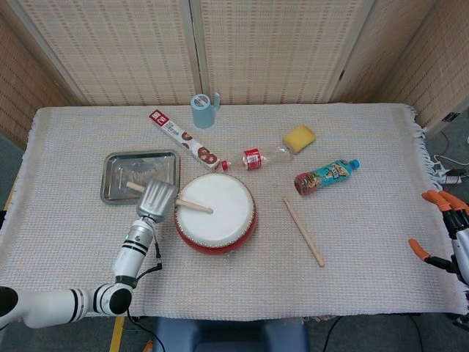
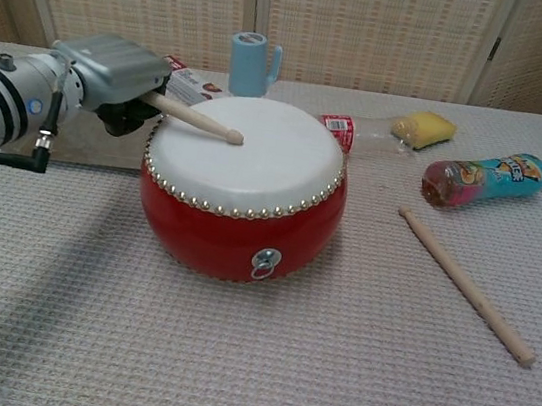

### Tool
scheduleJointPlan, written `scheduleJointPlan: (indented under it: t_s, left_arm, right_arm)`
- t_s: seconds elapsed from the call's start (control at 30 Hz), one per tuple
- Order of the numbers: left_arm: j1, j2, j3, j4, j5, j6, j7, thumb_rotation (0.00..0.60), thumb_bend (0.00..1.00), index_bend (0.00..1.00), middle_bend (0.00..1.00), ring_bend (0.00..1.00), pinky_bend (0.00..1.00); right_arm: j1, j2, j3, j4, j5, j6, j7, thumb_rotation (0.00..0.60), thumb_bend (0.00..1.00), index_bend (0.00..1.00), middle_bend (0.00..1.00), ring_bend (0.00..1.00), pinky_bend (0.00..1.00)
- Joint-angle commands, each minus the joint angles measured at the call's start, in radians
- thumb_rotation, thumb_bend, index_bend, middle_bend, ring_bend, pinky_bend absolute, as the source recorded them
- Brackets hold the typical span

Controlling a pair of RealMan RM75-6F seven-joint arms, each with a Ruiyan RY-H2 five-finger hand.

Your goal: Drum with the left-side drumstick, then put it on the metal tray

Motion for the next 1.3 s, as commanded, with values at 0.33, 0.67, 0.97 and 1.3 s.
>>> scheduleJointPlan:
  t_s: [0.33, 0.67, 0.97, 1.3]
  left_arm:
    - [0.017, 0.063, -0.079, -0.111, 0.026, 0.021, -0.131, 0.6, 0.49, 1.0, 1.0, 1.0, 1.0]
    - [0.017, -0.008, -0.032, -0.029, -0.002, 0.005, -0.087, 0.6, 0.49, 1.0, 1.0, 1.0, 1.0]
    - [0.042, 0.061, -0.134, -0.117, 0.005, 0.028, -0.234, 0.6, 0.49, 1.0, 1.0, 1.0, 1.0]
    - [0.007, -0.01, 0.002, 0.006, 0.034, -0.013, -0.066, 0.6, 0.49, 1.0, 1.0, 1.0, 1.0]
  right_arm:
    - [0.004, -0.007, 0.001, 0.005, 0.001, -0.005, 0.003, 0.6, 0.27, 0.07, 0.15, 0.03, 0.13]
    - [0.003, -0.009, 0.002, 0.018, 0.006, -0.006, 0.014, 0.6, 0.27, 0.07, 0.15, 0.03, 0.13]
    - [0.005, -0.014, 0.001, 0.023, 0.006, -0.01, 0.018, 0.6, 0.27, 0.07, 0.15, 0.03, 0.13]
    - [0.003, -0.012, -0.001, 0.023, 0.009, -0.013, 0.02, 0.6, 0.27, 0.07, 0.15, 0.03, 0.13]
